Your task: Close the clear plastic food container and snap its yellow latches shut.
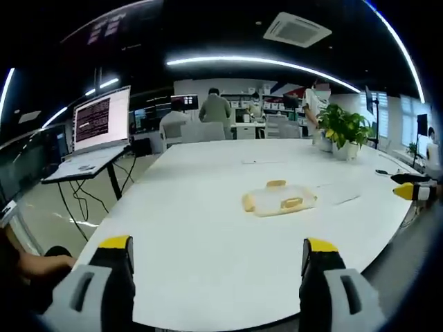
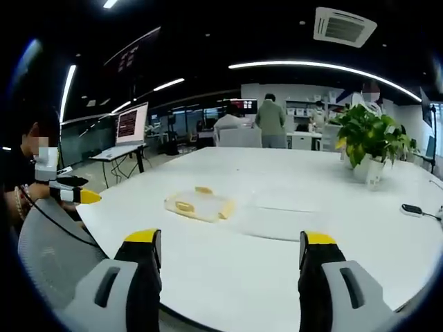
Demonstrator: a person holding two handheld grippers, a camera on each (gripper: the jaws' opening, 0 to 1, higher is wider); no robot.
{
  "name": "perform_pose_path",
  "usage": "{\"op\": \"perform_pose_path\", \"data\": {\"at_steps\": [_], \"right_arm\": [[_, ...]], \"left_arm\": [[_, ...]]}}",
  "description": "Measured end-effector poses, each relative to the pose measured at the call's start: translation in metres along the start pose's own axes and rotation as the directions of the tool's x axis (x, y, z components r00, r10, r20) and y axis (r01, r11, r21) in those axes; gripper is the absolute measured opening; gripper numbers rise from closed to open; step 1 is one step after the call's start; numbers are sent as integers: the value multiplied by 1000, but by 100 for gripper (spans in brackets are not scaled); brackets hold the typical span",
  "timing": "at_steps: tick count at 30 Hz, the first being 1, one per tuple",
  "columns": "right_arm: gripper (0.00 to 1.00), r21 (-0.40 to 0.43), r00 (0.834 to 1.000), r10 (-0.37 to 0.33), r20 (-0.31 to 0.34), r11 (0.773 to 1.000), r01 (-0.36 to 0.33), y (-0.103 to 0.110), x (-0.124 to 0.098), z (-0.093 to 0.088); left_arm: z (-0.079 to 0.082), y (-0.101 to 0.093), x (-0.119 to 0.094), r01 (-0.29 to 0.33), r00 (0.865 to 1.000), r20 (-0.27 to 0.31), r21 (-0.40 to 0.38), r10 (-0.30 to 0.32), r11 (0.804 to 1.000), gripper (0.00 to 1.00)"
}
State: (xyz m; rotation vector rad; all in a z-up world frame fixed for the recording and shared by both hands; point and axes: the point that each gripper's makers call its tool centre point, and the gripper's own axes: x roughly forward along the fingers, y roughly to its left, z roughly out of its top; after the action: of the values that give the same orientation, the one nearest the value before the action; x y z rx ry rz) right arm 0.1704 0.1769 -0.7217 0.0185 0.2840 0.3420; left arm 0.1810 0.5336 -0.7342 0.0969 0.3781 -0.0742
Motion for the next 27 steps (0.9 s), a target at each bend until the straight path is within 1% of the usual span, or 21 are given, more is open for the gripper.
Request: {"op": "perform_pose_path", "data": {"at_steps": [1,2,4,6,9,12,15,27], "right_arm": [[80,1,1000,2,2,1000,-2,0,0,0],[80,-3,1000,6,3,1000,-6,2,0,0],[79,-6,1000,7,1,1000,-7,2,0,0],[79,-2,1000,6,5,1000,-6,1,0,0],[79,3,1000,8,3,1000,-8,1,0,0],[79,-7,1000,15,-4,1000,-15,3,1,-1],[79,-6,1000,14,0,1000,-14,3,1,-1],[78,6,1000,7,7,1000,-7,1,1,0]], "left_arm": [[-4,1,1,-10,1000,-25,24,10,1000,98],[-4,2,1,-14,1000,-27,26,15,1000,97],[-1,1,0,-8,1000,-6,10,8,1000,95],[1,1,-1,-4,1000,7,-7,4,1000,96],[0,1,0,-5,1000,0,-2,5,1000,96],[1,2,-1,-8,1000,6,-8,8,1000,96],[-1,2,-1,-9,1000,-4,4,9,1000,95],[-1,0,0,2,1000,-5,5,-2,1000,93]]}}
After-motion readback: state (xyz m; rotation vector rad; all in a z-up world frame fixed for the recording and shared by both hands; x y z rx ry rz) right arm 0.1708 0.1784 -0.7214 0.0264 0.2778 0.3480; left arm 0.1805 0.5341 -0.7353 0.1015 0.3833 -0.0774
